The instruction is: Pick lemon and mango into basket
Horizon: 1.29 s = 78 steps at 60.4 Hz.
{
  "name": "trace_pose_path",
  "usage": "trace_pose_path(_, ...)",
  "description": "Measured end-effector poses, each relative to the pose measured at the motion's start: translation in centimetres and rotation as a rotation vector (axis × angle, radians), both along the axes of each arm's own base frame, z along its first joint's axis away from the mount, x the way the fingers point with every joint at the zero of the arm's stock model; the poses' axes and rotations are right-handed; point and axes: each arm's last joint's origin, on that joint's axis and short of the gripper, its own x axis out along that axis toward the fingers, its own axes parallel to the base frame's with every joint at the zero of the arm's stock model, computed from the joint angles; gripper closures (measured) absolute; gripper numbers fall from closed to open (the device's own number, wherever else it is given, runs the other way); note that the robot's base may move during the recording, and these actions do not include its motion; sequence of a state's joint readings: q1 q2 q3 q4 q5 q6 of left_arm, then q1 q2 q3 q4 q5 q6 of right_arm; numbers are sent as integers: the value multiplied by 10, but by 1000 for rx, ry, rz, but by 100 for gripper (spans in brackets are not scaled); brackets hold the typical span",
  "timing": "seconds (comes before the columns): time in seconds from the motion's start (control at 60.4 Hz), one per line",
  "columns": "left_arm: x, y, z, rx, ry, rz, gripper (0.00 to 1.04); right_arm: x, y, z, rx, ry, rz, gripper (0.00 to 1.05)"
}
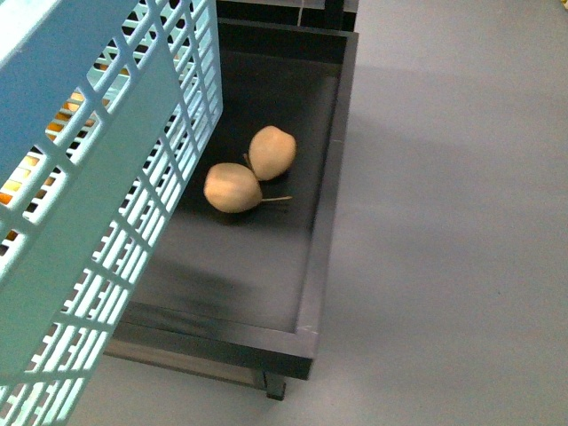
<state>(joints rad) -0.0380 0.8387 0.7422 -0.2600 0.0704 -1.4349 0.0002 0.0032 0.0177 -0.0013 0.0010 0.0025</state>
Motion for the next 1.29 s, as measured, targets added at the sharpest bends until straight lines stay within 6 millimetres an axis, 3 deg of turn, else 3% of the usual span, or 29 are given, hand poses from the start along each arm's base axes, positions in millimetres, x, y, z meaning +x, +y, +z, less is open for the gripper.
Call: trace_pose_path(1.292, 0, 0, 1, 1, -2, 0, 100, 0, 0, 0, 0, 0, 0, 9)
